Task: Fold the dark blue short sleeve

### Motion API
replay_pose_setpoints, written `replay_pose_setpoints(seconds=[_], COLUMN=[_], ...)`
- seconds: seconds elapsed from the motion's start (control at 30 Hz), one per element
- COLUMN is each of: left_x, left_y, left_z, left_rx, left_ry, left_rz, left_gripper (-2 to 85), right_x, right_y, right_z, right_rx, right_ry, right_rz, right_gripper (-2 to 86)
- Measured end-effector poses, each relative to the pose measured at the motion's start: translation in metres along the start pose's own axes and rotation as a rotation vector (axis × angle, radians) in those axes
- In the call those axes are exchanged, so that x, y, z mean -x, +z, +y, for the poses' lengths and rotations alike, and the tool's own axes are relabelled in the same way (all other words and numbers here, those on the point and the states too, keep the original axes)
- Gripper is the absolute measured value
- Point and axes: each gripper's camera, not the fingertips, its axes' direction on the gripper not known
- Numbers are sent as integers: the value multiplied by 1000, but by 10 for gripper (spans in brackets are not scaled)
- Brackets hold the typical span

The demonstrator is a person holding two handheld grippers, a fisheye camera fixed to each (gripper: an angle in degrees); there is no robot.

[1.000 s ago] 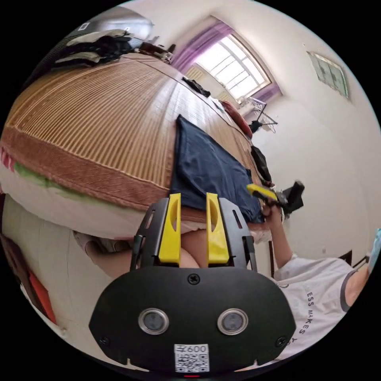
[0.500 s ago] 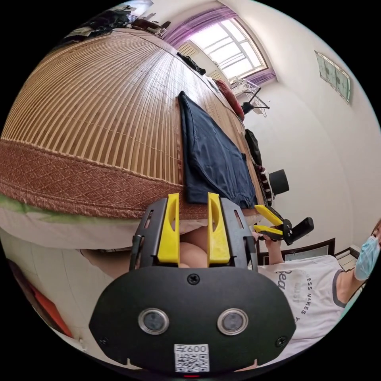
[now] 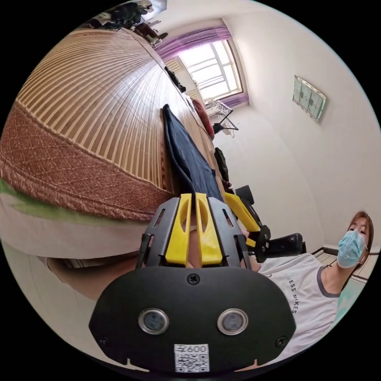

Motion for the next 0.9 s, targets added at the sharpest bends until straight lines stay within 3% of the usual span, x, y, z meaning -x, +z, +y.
replay_pose_setpoints(seconds=[0.2, 0.37, 0.5, 0.6, 0.7, 0.8, 0.9], left_x=[-12, -7, 5, 21, 58, 95, 108], left_y=[-11, -16, -20, -22, -27, -42, -41], left_z=[-10, -17, -22, -24, -26, -31, -52], left_rx=[-22, -41, -56, -72, -121, -209, -170], left_ry=[37, 22, -4, -33, -156, -254, -304], left_rz=[8, 107, 140, 188, 400, 453, 468], left_gripper=[30, 31, 36, 43, 91, 136, 162], right_x=[45, 85, 100, 111, 110, 118, 134], right_y=[71, 145, 178, 181, 162, 129, 90], right_z=[-14, -25, -19, -11, -1, 11, 23], right_rx=[128, 326, 404, 373, 310, 223, 151], right_ry=[-78, -238, -290, -329, -258, -237, -256], right_rz=[70, 323, 319, 303, 222, 171, 148], right_gripper=[146, 122, 74, 24, 0, -6, -7])
